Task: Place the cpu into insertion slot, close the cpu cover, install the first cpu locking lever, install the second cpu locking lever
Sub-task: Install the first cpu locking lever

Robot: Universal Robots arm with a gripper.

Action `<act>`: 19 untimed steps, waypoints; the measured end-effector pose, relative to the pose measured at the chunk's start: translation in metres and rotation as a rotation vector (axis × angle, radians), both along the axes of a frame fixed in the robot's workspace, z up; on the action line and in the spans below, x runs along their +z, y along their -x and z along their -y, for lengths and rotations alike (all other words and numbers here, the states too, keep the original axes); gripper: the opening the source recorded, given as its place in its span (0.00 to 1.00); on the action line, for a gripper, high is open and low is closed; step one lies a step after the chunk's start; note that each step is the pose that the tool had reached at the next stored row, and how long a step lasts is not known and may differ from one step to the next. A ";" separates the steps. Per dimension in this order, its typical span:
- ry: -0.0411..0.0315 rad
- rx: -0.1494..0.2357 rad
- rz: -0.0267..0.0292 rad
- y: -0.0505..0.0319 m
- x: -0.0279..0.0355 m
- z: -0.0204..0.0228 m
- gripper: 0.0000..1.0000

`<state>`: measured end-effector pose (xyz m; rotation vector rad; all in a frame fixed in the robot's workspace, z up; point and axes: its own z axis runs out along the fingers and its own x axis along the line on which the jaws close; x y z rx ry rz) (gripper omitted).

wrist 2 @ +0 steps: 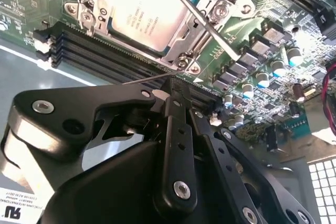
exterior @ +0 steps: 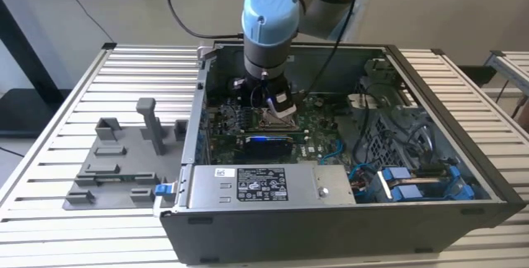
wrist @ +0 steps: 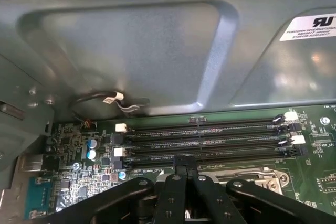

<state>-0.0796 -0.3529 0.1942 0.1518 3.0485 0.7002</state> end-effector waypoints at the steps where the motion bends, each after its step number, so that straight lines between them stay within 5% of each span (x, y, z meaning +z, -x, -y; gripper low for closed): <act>1: 0.0000 0.000 0.0003 0.0000 -0.0006 0.0000 0.11; 19: 0.0000 0.000 0.0006 -0.0134 -0.0050 0.0000 0.11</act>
